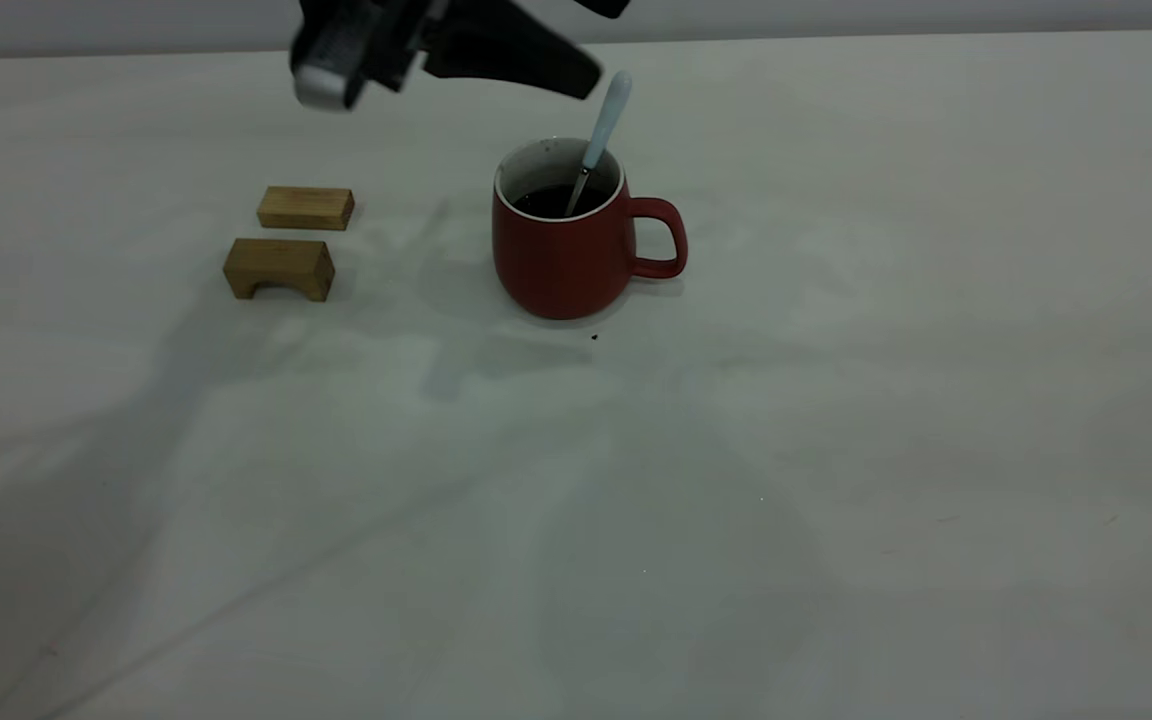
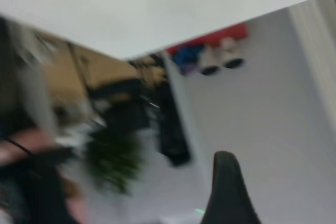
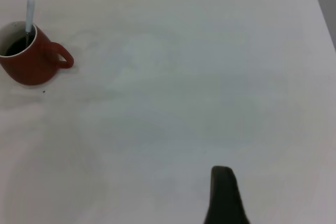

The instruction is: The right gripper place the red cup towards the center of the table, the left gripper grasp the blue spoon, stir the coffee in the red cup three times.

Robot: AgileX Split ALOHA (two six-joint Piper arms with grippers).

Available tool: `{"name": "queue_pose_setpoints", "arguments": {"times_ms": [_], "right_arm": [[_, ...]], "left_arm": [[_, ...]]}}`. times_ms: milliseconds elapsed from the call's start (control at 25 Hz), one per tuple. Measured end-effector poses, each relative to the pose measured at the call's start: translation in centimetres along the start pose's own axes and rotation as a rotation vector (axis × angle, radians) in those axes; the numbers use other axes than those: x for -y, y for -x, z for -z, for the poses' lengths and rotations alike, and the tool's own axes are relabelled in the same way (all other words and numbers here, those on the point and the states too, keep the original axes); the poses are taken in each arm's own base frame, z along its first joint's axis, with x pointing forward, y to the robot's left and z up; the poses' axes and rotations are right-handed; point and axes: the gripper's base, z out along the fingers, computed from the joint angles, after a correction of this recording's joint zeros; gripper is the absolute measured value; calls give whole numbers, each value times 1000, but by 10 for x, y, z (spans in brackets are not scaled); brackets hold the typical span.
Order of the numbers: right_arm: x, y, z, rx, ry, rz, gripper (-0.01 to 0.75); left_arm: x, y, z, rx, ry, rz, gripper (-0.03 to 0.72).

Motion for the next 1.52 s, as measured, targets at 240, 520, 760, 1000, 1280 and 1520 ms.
{"name": "queue_pose_setpoints", "arguments": {"times_ms": [240,520,760,1000,1280,1520], "right_arm": [[0,0,0,0,0,0,570],[0,0,0,0,0,0,570],[0,0,0,0,0,0,570],[0,0,0,0,0,0,570],[0,0,0,0,0,0,570],[0,0,0,0,0,0,570]], "left_arm": [[-1,-20,20,92,106,-531,571],[4,-79,62,150,148,-986,571],[-4,-162,118,275,134,-1399,571],[-44,-227,185,632,394,-1615,571],[-140,-280,234,964,597,-1640,571],[-239,-275,222,1021,613,-1592,571]]}}
